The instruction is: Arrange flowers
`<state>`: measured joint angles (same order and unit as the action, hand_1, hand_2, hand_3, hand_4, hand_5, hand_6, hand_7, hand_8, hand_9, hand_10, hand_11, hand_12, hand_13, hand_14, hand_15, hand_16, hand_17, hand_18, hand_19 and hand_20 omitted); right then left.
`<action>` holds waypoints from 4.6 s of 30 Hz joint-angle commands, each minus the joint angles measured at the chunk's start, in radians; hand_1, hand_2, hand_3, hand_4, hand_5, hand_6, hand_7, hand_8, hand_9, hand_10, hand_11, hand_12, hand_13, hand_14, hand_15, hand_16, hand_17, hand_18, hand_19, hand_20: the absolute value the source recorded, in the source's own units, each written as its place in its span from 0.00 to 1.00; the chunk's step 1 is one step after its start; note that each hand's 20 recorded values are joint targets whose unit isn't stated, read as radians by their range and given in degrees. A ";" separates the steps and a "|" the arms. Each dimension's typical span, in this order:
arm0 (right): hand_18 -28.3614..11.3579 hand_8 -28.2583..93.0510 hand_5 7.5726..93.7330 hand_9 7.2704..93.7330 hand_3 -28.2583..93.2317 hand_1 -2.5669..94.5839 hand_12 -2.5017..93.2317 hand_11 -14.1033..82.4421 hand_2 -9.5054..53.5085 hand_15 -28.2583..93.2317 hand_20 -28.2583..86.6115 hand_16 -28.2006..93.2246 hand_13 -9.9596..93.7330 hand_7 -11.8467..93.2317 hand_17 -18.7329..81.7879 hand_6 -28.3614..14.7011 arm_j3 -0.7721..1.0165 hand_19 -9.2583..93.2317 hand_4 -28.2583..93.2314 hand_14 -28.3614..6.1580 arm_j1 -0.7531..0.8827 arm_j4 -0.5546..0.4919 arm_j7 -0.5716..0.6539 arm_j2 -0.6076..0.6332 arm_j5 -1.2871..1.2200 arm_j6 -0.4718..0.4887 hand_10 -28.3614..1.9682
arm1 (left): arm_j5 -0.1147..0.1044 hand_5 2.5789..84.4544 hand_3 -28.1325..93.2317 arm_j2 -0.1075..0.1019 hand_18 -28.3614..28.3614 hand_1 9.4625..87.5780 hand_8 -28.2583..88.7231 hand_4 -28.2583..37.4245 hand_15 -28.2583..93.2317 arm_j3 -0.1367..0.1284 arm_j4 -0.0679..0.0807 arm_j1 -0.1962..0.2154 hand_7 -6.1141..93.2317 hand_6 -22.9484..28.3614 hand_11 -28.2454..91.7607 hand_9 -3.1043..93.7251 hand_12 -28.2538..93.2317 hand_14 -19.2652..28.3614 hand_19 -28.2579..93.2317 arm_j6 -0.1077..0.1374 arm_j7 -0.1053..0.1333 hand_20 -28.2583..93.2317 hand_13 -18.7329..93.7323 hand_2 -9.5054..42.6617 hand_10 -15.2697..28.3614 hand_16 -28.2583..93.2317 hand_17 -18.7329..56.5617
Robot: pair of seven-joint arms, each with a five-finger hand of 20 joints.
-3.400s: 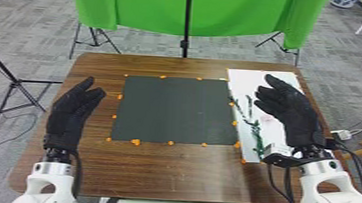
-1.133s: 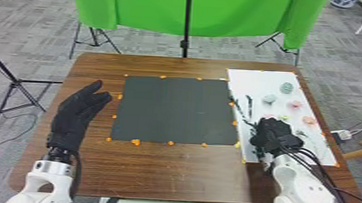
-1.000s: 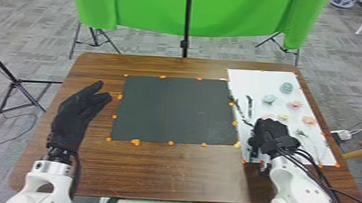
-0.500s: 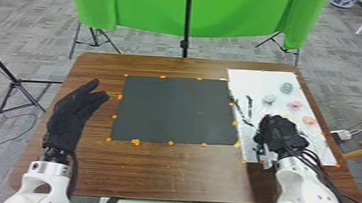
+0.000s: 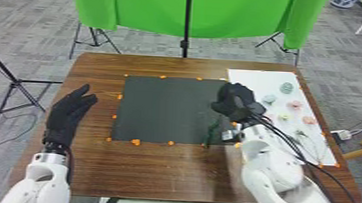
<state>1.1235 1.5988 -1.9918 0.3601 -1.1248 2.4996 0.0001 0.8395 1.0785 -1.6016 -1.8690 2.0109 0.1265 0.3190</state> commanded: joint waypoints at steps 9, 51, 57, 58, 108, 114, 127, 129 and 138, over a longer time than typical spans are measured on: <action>0.46 0.44 0.76 0.91 0.68 0.57 0.32 0.66 0.00 0.78 0.57 0.50 0.98 0.53 0.86 0.68 -0.048 0.99 0.33 0.84 -0.060 -0.032 -0.019 -0.063 0.079 0.191 0.59 | -0.013 0.55 0.79 -0.015 0.72 0.14 0.20 0.04 0.32 -0.005 0.000 -0.007 0.16 0.51 0.38 0.51 0.35 0.74 0.25 0.009 -0.018 0.41 0.49 0.08 0.66 0.28 0.37; 0.47 0.42 0.89 0.99 0.66 0.49 0.30 0.59 0.00 0.79 0.55 0.44 1.00 0.36 0.91 0.60 -0.065 1.00 0.28 0.80 -0.018 0.139 0.146 -0.165 0.228 0.671 0.53 | 0.058 0.54 0.77 0.032 0.74 0.15 0.21 0.08 0.32 -0.019 -0.034 0.030 0.13 0.53 0.36 0.50 0.36 0.76 0.26 -0.076 -0.153 0.41 0.48 0.08 0.67 0.28 0.36; 0.46 0.46 0.89 0.99 0.66 0.56 0.30 0.62 0.00 0.82 0.57 0.44 1.00 0.39 0.92 0.64 -0.036 1.00 0.35 0.81 0.013 0.138 0.109 -0.166 0.220 0.581 0.56 | 0.052 0.54 0.77 0.035 0.73 0.16 0.21 0.08 0.32 -0.024 -0.038 0.034 0.13 0.54 0.36 0.50 0.36 0.76 0.26 -0.069 -0.157 0.41 0.48 0.08 0.67 0.28 0.35; 0.46 0.46 0.89 0.99 0.66 0.56 0.30 0.63 0.00 0.82 0.58 0.43 1.00 0.39 0.92 0.64 -0.029 1.00 0.35 0.82 0.018 0.134 0.104 -0.163 0.220 0.550 0.56 | 0.052 0.54 0.77 0.034 0.73 0.16 0.21 0.08 0.32 -0.023 -0.037 0.032 0.13 0.54 0.36 0.49 0.36 0.76 0.26 -0.072 -0.159 0.41 0.48 0.08 0.67 0.29 0.35; 0.42 0.44 0.85 0.95 0.77 0.51 0.29 0.73 0.00 0.86 0.68 0.44 1.00 0.50 0.92 0.63 -0.265 1.00 0.28 0.85 -0.310 0.368 -0.232 -0.360 0.140 0.311 0.58 | -0.012 0.45 0.77 0.029 0.71 0.07 0.21 0.00 0.30 0.041 -0.006 -0.015 0.10 0.55 0.32 0.43 0.35 0.71 0.24 0.018 -0.069 0.39 0.43 0.14 0.65 0.28 0.34; 0.42 0.44 0.84 0.94 0.74 0.54 0.30 0.72 0.01 0.84 0.68 0.47 1.00 0.49 0.91 0.64 -0.257 1.00 0.26 0.86 -0.303 0.420 -0.325 -0.376 0.221 0.318 0.58 | -0.007 0.47 0.77 0.027 0.71 0.07 0.21 0.00 0.30 0.049 0.003 -0.033 0.10 0.56 0.33 0.44 0.35 0.72 0.25 -0.009 -0.081 0.39 0.44 0.14 0.66 0.28 0.33; 0.41 0.39 0.85 0.95 0.69 0.55 0.32 0.70 0.11 0.82 0.68 0.52 1.00 0.47 0.89 0.67 -0.278 1.00 0.21 0.86 -0.326 0.375 -0.317 -0.312 0.173 0.294 0.59 | -0.003 0.49 0.76 0.031 0.72 0.07 0.20 0.00 0.31 0.040 -0.004 -0.019 0.13 0.55 0.36 0.47 0.34 0.75 0.25 -0.025 -0.091 0.38 0.47 0.13 0.67 0.27 0.34; 0.39 0.23 0.84 0.95 0.60 0.58 0.33 0.69 0.20 0.82 0.68 0.52 1.00 0.48 0.88 0.66 -0.270 1.00 0.26 0.86 -0.342 0.308 -0.290 -0.265 0.117 0.282 0.59 | -0.001 0.50 0.76 0.033 0.72 0.07 0.19 0.00 0.32 0.034 -0.007 -0.014 0.13 0.56 0.37 0.47 0.34 0.75 0.25 -0.029 -0.095 0.38 0.47 0.12 0.68 0.27 0.34; 0.31 0.19 0.64 0.77 0.51 0.47 0.27 0.37 0.19 0.68 0.64 0.49 0.87 0.28 0.71 0.56 0.027 0.98 0.27 0.61 -0.230 -0.098 -0.061 0.042 -0.114 0.381 0.39 | 0.000 0.48 0.78 0.044 0.71 0.08 0.19 0.00 0.31 -0.003 -0.029 0.029 0.13 0.55 0.36 0.46 0.34 0.74 0.25 -0.014 -0.095 0.38 0.46 0.12 0.67 0.27 0.34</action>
<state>0.8725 1.2965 -1.8486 0.2008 -1.3148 2.4328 0.3025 0.8379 1.1075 -1.5815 -1.8848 1.9964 0.1058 0.2364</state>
